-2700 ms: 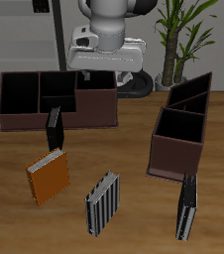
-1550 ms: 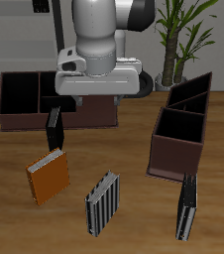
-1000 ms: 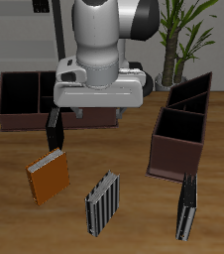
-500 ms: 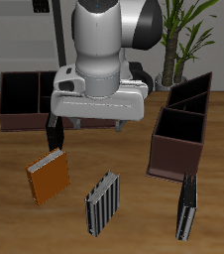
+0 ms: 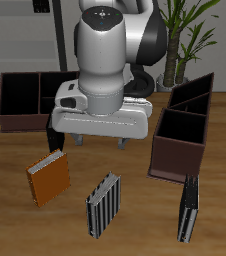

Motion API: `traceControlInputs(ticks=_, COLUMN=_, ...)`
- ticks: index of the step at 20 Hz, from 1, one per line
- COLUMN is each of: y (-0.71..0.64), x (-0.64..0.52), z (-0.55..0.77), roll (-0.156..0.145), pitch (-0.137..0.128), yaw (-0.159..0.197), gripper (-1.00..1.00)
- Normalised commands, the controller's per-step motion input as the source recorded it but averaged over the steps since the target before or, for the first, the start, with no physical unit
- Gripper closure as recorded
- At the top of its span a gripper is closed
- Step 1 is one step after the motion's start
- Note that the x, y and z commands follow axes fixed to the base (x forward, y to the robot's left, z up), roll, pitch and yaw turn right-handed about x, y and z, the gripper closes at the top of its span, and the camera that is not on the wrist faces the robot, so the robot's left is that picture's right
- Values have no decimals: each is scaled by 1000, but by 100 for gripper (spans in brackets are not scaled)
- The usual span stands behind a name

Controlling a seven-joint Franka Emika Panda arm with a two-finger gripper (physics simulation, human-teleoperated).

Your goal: Place the right striped book into the left desk caddy's back compartment

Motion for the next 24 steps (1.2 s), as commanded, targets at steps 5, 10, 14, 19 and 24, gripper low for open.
traceControlInputs(ticks=5, y=-5, x=142, z=-192, roll=3, pitch=-28, yaw=-32, gripper=-100)
traceControlInputs(ticks=10, y=-10, x=82, z=-246, roll=-1, pitch=-17, yaw=-50, gripper=-100)
traceControlInputs(ticks=14, y=-30, x=2, z=-216, roll=-11, pitch=-20, yaw=-86, gripper=-100)
traceControlInputs(ticks=19, y=-43, x=37, z=-272, roll=-13, pitch=-33, yaw=-24, gripper=-100)
traceControlInputs(ticks=24, y=-27, x=30, z=-190, roll=-21, pitch=-30, yaw=-17, gripper=-100)
